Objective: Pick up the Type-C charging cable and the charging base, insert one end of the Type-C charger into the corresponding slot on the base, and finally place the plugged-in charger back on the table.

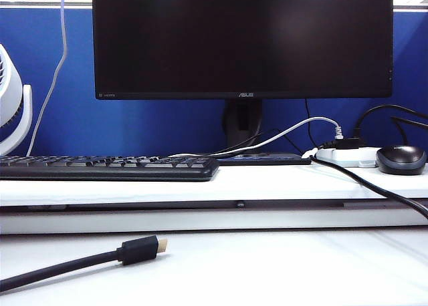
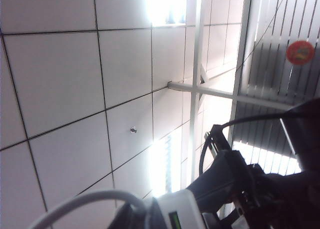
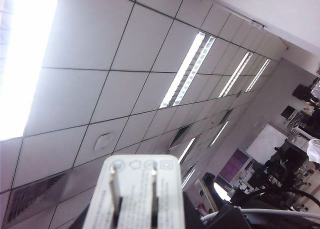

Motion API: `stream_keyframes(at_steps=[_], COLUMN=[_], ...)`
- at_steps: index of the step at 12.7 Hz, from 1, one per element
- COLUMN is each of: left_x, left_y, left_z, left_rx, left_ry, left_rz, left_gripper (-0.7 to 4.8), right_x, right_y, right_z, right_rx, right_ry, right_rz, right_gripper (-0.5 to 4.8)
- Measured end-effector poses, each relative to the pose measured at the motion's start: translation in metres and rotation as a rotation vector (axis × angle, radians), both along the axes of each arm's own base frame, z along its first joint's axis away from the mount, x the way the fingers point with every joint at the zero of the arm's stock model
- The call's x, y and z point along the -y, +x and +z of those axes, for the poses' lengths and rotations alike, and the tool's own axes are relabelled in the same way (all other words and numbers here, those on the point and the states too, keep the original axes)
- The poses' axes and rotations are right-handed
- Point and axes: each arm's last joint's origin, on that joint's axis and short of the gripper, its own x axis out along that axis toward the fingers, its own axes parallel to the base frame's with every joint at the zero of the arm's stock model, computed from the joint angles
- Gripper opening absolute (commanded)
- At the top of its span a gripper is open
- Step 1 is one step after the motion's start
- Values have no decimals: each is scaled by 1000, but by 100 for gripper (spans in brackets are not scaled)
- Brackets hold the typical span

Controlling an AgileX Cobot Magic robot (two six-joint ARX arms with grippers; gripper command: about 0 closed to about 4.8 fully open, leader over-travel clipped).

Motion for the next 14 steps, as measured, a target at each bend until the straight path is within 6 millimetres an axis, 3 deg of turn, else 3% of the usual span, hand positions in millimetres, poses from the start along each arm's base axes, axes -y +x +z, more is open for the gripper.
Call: stream_keyframes(at_steps=[2, 6, 14], left_x=[3, 4, 4], left_y=[4, 4, 2], left_z=[-2, -2, -2], left_rx=[61, 44, 73], left_ry=[-5, -4, 30], left_rz=[72, 75, 21], left_gripper=[-6, -6, -6], right_x=[-1, -1, 0], right_y=[3, 4, 1], right_z=[-2, -3, -2], right_rx=[-5, 49, 26], right_ry=[-21, -38, -59], right_rz=[-9, -48, 36], right_gripper=[-2, -2, -2])
